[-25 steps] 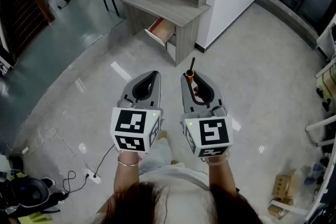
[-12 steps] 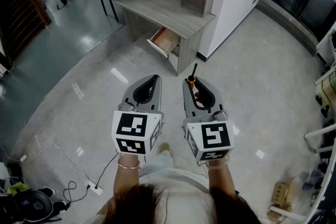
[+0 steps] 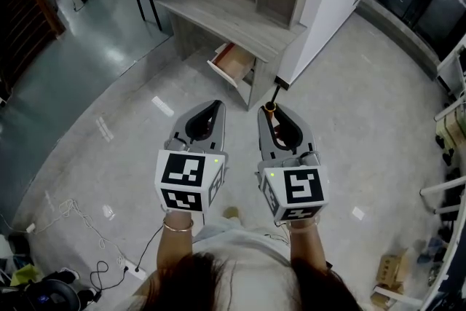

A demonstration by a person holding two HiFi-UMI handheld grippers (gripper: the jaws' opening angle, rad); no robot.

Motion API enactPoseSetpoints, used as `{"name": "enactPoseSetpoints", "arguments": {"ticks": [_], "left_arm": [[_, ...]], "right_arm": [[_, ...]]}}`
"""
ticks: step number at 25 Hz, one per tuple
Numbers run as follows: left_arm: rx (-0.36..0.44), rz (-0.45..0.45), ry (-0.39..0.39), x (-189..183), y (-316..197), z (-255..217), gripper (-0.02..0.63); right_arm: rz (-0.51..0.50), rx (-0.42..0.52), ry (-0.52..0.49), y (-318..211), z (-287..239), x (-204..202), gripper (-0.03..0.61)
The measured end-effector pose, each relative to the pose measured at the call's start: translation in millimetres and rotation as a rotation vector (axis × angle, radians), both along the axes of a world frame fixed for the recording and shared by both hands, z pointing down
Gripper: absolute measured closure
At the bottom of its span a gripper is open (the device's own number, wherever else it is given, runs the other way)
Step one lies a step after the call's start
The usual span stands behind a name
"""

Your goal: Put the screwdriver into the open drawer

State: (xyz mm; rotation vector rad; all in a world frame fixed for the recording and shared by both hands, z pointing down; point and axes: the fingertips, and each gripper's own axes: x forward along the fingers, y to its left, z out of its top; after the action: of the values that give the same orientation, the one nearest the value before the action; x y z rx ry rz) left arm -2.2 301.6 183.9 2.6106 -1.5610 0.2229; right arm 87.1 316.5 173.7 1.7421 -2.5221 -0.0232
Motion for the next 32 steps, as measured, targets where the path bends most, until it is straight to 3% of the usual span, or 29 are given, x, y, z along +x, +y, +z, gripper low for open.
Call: {"name": "enactPoseSetpoints", "arguments": {"ticks": [18, 32], "left_arm": [[-0.033, 0.003, 0.031, -27, -63, 17, 0.597], [-0.041, -0.050, 0.010, -28, -172, 16, 0.597]], "right_arm": [[0.009, -0.022, 0.026, -65, 12, -22, 0.494], [-0.031, -0.039, 0.014, -178, 17, -16, 0.493]]}}
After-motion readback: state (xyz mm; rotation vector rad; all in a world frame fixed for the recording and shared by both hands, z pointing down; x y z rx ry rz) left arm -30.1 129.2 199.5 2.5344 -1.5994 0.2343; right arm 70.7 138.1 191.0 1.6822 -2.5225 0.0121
